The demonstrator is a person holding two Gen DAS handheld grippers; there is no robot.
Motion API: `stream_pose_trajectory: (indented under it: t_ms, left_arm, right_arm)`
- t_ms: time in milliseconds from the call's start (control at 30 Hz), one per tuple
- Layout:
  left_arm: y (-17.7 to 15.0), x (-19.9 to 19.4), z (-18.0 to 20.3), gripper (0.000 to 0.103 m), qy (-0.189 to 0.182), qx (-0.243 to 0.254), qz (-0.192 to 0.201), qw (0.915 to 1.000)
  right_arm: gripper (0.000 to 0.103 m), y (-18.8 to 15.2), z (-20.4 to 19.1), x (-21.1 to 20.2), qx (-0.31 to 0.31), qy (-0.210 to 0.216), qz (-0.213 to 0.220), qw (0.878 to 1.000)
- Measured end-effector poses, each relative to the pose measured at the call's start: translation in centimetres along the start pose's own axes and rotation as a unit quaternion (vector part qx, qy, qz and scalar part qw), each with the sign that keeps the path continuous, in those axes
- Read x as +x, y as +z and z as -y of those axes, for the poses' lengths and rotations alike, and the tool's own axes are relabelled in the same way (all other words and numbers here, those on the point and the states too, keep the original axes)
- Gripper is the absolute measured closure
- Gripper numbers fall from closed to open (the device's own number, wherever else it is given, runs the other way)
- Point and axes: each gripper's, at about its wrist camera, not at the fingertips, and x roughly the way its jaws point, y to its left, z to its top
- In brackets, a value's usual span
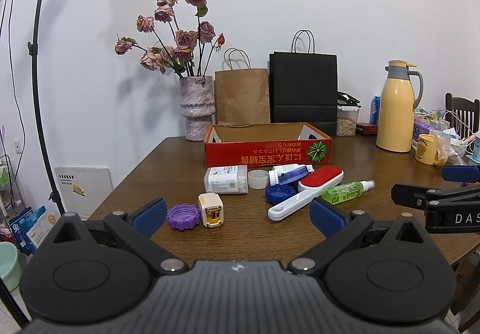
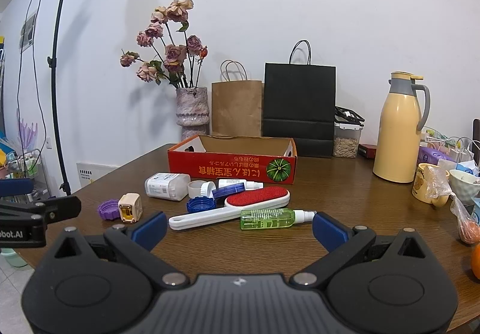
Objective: Organize rigid objects
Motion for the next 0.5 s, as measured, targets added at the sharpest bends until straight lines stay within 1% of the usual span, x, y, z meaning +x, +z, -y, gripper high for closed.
stream_pose_trajectory:
  t_ms: [500]
  left_arm:
    - [0.09,-0.12,-0.02,0.0,-0.002,-0.002,0.0,1.0]
  right_arm:
    - [0.0,-0.05,-0.02,-0.04,-0.001,0.0,0.001,1.0]
